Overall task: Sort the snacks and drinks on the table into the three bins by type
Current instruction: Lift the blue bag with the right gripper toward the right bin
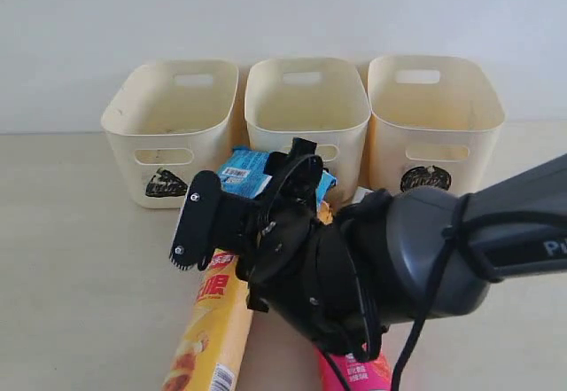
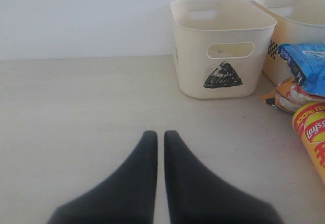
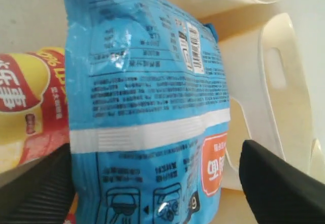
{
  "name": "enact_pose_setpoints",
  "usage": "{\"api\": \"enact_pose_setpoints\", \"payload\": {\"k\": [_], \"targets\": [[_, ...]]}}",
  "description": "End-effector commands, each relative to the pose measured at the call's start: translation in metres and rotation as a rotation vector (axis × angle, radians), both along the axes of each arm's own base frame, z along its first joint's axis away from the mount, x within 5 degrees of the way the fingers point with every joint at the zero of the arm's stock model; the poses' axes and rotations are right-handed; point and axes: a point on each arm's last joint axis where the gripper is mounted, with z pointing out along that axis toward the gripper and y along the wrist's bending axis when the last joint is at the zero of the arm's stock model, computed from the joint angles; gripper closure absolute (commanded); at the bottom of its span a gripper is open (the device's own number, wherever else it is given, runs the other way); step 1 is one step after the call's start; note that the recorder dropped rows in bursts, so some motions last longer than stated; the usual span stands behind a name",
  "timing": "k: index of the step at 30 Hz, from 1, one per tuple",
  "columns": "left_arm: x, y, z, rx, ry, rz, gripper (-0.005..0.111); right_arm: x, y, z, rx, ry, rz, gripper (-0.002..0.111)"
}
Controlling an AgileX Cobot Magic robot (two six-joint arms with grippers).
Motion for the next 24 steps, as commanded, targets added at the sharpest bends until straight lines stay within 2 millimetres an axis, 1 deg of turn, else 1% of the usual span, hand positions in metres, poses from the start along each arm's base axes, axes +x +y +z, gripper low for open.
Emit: {"api": "enact_pose_setpoints", "payload": {"k": [1, 4, 6, 9, 15, 17, 20, 21, 22, 24], "targets": [[0.000, 0.000, -0.001, -0.006, -0.003, 0.005, 0.103, 0.017, -0.013, 0.002, 0.005, -0.008, -0.056, 0.031], [0.000, 0.000, -0.001, -0.006, -0.003, 0.005, 0.103, 0.026, -0.023, 0.002, 0.007, -0.006, -0.091, 0.031], [0.000, 0.000, -0.001, -0.006, -0.003, 0.005, 0.103, 0.028, -0.024, 0.001, 0.013, 0.007, -0.086, 0.031], [0.000, 0.000, -0.001, -0.006, -0.003, 0.005, 0.103, 0.030, -0.021, 0.005, 0.032, 0.003, -0.082, 0.031], [0.000, 0.000, -0.001, -0.006, -0.003, 0.005, 0.103, 0.037, -0.011, 0.021, 0.110, -0.022, -0.090, 0.032], [0.000, 0.000, -0.001, -0.006, -0.003, 0.005, 0.103, 0.038, -0.009, 0.023, 0.116, -0.024, -0.085, 0.037], [0.000, 0.000, -0.001, -0.006, -0.003, 0.005, 0.103, 0.036, -0.005, 0.021, 0.113, 0.012, -0.028, 0.051], [0.000, 0.000, -0.001, -0.006, -0.003, 0.005, 0.103, 0.035, -0.003, 0.019, 0.113, 0.031, 0.000, 0.054], [0.000, 0.000, -0.001, -0.006, -0.003, 0.005, 0.103, 0.034, -0.002, 0.019, 0.112, 0.041, 0.016, 0.054], [0.000, 0.000, 0.000, -0.006, -0.007, 0.005, 0.103, 0.033, -0.001, 0.018, 0.109, 0.048, 0.030, 0.051]]}}
